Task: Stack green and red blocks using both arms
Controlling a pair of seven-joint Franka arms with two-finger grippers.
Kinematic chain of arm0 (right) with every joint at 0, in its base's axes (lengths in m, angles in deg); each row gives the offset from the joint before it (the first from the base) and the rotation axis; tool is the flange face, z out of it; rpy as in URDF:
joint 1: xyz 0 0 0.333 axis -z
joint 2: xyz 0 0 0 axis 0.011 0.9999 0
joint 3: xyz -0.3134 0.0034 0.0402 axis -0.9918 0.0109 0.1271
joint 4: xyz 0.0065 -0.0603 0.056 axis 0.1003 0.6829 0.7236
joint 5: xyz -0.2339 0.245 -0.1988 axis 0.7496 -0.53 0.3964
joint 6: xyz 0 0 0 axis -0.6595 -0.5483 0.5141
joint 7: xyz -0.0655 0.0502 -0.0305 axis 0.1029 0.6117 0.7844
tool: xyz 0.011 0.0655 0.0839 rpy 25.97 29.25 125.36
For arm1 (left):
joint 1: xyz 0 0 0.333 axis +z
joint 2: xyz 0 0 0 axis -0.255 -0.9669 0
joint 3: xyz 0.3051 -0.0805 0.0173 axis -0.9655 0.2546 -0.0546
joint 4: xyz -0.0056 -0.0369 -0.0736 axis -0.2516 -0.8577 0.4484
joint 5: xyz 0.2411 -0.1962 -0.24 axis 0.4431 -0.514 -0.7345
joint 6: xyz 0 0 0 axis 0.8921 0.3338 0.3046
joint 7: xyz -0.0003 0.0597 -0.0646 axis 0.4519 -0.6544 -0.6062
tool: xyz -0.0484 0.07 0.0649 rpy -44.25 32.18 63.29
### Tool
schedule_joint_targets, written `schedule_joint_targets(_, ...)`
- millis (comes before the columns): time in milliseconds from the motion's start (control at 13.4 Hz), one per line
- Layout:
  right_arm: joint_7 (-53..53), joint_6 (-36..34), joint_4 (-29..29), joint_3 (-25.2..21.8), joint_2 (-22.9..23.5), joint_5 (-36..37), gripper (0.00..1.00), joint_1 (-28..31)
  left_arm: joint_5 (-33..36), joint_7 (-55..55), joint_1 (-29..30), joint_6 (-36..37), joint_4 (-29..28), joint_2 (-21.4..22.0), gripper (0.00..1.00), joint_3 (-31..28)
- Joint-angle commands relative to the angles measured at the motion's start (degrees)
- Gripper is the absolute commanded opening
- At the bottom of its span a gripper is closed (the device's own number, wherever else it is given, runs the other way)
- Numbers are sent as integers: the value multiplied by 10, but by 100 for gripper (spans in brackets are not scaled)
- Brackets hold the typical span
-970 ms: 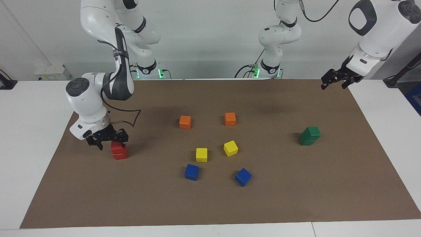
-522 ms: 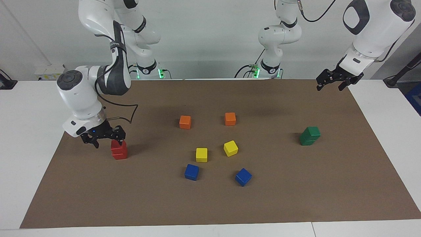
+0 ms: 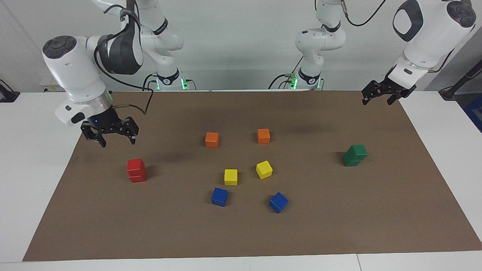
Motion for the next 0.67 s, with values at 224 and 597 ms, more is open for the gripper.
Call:
schedule_joint_targets(224,11,-86,7,6,-60,-7,100,8,12,5,-26,-20,-9,-3,100,-8)
schedule_joint_targets(597,13,-118,5,5,-68,-6,100,9,13,8,-37,-15,-8,-1,100,-8)
